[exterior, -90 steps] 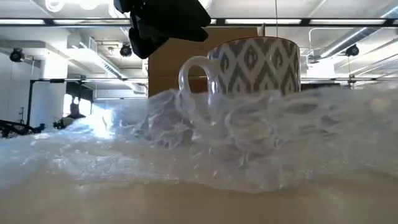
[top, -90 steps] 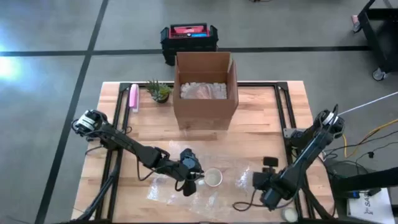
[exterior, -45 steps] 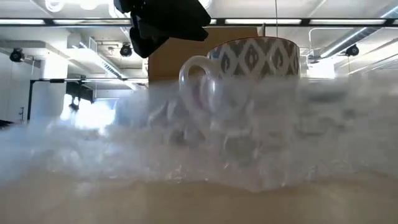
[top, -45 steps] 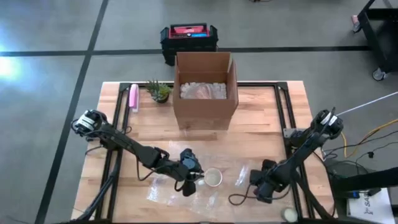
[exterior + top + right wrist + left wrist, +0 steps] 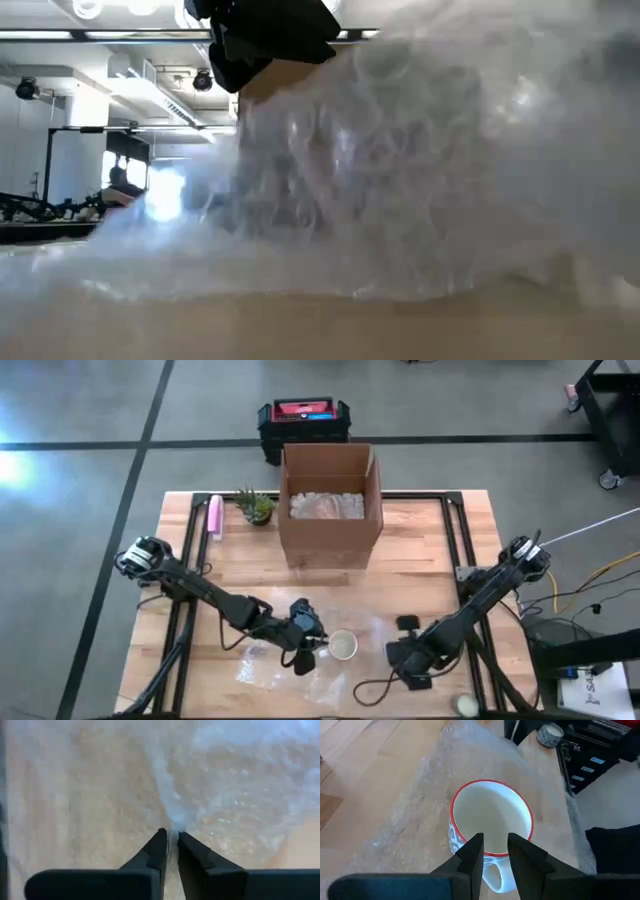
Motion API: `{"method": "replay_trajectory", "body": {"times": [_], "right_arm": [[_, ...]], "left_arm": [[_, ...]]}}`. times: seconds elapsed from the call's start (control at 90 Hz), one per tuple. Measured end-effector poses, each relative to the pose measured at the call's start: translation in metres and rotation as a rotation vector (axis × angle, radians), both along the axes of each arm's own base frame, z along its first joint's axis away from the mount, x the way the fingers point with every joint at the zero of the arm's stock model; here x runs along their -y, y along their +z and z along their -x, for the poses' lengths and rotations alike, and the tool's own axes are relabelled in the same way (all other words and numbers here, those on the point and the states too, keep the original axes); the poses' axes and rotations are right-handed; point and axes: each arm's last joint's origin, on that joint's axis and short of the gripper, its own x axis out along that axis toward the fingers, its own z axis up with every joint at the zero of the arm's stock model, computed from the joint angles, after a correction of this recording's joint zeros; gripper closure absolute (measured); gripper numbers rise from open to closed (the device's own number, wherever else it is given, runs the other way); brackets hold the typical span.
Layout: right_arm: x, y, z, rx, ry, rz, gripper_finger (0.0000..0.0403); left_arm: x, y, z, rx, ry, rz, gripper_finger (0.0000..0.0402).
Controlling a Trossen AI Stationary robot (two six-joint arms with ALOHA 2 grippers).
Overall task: Wrap mug
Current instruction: Wrap the gray mug with the bubble wrap
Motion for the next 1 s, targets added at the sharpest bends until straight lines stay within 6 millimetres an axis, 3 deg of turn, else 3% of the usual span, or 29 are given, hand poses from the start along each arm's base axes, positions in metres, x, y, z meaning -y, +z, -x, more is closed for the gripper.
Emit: {"method": "replay_trajectory", "body": {"times": [0.144, 0.322, 0.589, 0.7, 1.0], "right_arm": [[-0.006, 0.037, -0.020, 0.175, 0.132, 0.057, 0.0400], [-0.004, 0.050, -0.039, 0.340, 0.198, 0.131, 0.0401], [0.024, 0.019, -0.080, 0.378, 0.104, 0.148, 0.0402], [0.029, 0.007, -0.087, 0.346, 0.064, 0.156, 0.0402], [0.028, -0.004, -0.094, 0.349, 0.055, 0.147, 0.0402]], "left_arm": [[0.000, 0.001, 0.000, 0.002, -0.007, -0.010, 0.0326], [0.000, 0.009, 0.002, 0.036, -0.022, -0.012, 0.0326], [-0.001, 0.022, 0.004, 0.103, -0.031, 0.004, 0.0326], [-0.001, 0.023, 0.005, 0.102, -0.031, 0.003, 0.0326], [0.002, 0.012, -0.004, 0.116, -0.034, -0.003, 0.0326]]}}
